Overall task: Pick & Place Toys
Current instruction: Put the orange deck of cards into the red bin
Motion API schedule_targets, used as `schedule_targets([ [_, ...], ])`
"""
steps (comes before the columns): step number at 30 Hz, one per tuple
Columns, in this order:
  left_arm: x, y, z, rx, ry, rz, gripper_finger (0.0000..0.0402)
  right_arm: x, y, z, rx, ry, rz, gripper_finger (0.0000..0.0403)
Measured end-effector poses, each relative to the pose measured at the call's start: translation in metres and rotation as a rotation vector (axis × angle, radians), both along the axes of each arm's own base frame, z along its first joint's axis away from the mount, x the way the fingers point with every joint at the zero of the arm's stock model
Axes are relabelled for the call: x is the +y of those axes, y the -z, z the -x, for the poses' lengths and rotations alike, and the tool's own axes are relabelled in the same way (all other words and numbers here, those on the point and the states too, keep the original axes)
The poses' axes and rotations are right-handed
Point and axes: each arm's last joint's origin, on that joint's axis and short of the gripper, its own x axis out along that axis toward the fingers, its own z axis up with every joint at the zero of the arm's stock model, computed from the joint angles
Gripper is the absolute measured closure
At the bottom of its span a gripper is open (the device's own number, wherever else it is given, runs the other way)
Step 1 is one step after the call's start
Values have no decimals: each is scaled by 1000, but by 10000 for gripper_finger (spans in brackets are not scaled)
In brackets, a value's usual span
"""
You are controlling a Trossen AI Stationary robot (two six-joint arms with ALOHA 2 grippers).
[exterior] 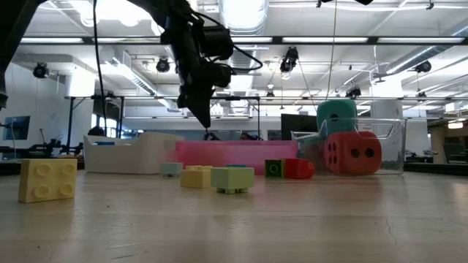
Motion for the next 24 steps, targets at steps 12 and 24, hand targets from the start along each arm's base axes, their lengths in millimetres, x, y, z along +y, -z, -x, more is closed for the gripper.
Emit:
schedule_targets([
  [12,2,25,-5,85,-2,43,401,0,0,0,0,2,-4,41],
  [24,12,30,-4,130,-102,-62,401,0,0,0,1,0,-5,41],
])
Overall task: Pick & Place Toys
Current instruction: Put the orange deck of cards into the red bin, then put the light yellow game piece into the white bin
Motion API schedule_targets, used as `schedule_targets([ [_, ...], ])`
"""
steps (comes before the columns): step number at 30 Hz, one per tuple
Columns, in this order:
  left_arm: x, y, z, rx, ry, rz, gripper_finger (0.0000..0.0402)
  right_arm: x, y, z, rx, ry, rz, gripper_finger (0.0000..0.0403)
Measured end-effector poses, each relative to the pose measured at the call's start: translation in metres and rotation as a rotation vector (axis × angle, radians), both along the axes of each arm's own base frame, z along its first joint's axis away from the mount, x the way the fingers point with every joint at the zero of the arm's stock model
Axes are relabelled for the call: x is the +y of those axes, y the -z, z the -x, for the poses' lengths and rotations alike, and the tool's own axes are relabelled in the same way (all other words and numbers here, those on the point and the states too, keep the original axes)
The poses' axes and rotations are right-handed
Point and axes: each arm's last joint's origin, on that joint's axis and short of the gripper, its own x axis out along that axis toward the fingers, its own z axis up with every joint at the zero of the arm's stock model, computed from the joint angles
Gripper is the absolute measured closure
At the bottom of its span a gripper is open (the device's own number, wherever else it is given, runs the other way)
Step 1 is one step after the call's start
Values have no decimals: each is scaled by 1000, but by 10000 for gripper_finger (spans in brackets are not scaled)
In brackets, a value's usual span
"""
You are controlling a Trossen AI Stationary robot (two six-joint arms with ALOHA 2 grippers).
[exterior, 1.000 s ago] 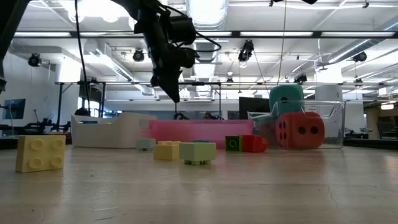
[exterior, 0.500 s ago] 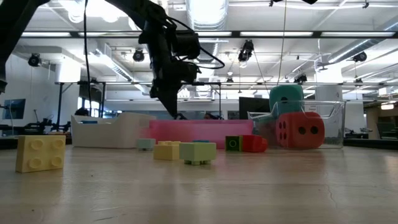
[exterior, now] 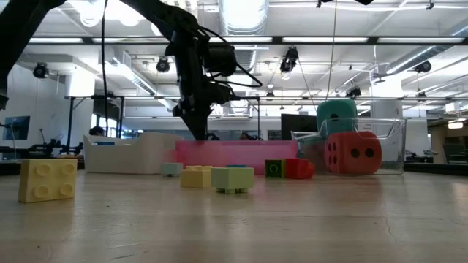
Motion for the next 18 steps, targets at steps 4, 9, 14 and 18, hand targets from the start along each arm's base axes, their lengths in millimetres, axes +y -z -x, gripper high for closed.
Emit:
schedule_targets([
  [4,2,0,1,0,-11,-2,401,0,0,0,0,0,0,41],
  [9,3,0,1,-3,-16,-2,401,0,0,0,0,0,0,41],
  [14,6,0,2,-6,-46,0,401,0,0,0,0,2,-3,41],
  [18,10,0,4,-10,-92,-5,401,0,0,0,0,3,-4,41],
])
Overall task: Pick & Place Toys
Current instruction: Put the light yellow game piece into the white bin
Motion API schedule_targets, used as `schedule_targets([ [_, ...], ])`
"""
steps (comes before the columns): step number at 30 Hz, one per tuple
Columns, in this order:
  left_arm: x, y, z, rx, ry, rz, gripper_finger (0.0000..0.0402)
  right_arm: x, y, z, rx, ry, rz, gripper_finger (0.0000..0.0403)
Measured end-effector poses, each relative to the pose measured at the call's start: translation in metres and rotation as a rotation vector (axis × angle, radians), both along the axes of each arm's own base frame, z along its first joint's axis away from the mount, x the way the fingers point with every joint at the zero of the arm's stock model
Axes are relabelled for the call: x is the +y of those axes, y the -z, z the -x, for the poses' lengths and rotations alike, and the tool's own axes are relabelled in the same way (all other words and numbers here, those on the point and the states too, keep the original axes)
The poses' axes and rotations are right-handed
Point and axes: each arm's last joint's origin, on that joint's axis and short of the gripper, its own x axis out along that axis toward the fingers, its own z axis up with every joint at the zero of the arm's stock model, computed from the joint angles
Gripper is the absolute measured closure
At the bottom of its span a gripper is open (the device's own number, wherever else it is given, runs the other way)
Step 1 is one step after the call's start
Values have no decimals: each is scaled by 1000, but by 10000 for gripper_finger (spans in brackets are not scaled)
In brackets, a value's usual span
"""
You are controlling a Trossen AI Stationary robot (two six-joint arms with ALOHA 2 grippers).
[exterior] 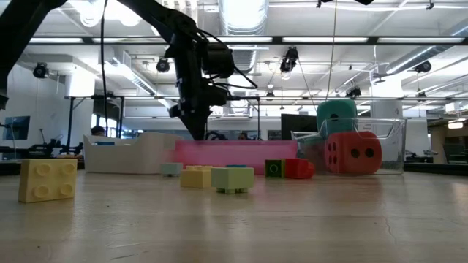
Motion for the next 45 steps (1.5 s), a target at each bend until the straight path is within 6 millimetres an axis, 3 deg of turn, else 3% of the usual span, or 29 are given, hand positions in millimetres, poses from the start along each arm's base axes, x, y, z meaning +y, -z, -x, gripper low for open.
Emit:
schedule_targets([
  [13,-4,-2,1,-3,-37,48,398,0,0,0,-1,7,-4,41],
  [21,-29,-23,8,16,27,62,310,-1,0,0,-7,39,18,41],
  [26,-55,-39,14,13,73,159,229,-3,0,0,-18,94,31,41],
  [32,-104,-50,15,41,220,251,150,-3,-1,0,-22,110,36,41],
  [40,-164,-44,17,124,384,261,81,-3,-1,0,-24,125,16,41],
  [45,-183,-27,28,223,269,296,61,-3,-1,0,-25,136,3,41],
])
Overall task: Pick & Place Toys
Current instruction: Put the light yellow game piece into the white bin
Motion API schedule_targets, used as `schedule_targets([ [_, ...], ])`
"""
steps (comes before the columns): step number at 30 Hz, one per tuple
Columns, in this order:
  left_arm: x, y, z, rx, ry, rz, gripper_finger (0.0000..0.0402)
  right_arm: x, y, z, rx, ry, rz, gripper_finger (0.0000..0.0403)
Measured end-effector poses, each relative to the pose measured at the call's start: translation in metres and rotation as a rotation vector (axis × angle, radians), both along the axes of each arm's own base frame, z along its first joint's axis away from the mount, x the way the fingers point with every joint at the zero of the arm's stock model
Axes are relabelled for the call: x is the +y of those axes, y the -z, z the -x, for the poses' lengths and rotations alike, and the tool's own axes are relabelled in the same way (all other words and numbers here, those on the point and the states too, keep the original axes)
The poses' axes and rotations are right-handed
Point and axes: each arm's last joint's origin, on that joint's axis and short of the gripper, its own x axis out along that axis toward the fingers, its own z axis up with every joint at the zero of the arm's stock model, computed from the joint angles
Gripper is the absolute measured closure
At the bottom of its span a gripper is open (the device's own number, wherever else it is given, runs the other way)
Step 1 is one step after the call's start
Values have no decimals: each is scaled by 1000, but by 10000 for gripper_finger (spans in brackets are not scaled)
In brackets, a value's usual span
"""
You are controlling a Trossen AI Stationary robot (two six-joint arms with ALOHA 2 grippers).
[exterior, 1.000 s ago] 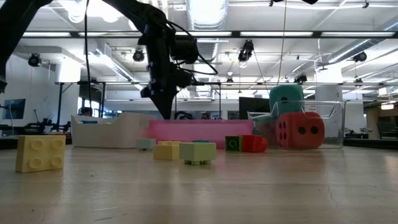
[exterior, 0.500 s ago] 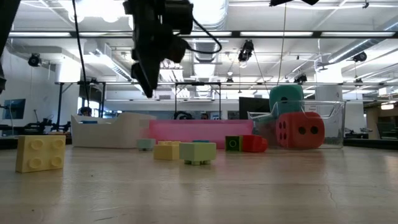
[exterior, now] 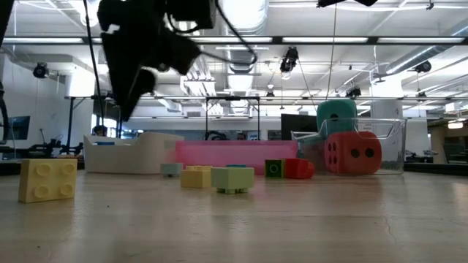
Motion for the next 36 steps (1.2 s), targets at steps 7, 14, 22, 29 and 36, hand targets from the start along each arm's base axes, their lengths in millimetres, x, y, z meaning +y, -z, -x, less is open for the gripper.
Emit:
schedule_targets([
  [7,-31,30,16,124,-222,53,59,0,0,0,0,0,-6,41],
  [14,-64,32,14,60,-238,98,59,0,0,0,-1,4,-18,41],
  [22,-76,41,10,-11,-292,136,59,0,0,0,-5,11,-29,41],
  [29,-80,53,17,24,-317,154,59,0,0,0,-10,26,-51,41],
  [36,-89,58,18,-9,-319,171,59,0,0,0,-11,28,-53,41],
])
